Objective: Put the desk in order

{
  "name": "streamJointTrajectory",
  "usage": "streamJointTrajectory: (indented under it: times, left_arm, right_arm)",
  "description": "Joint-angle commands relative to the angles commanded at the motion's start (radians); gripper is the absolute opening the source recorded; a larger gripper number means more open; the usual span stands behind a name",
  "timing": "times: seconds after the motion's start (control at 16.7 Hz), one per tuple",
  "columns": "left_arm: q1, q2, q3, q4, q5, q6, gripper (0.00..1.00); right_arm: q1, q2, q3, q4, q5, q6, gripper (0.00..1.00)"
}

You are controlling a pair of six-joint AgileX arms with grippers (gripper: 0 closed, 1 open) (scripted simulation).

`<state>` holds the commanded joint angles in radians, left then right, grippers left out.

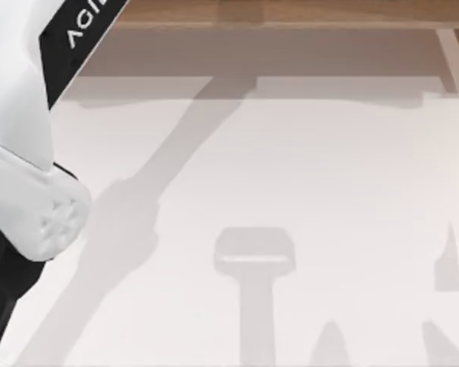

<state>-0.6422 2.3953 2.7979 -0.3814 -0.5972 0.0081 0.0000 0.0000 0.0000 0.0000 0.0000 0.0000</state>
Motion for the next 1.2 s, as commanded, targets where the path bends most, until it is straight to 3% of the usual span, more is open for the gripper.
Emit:
streamJointTrajectory:
  times: [0.42,1.02,1.2]
  left_arm:
    - [0.000,0.000,0.000,0.000,0.000,0.000,0.02]
    - [-0.005,-0.003,-0.003,0.002,0.000,0.001,0.00]
    - [-0.017,-0.059,-0.076,0.031,-0.008,0.000,0.00]
  right_arm:
    - [0.000,0.000,0.000,0.000,0.000,0.000,1.00]
    - [0.000,0.000,0.000,0.000,0.000,0.000,1.00]
    - [0.000,0.000,0.000,0.000,0.000,0.000,1.00]
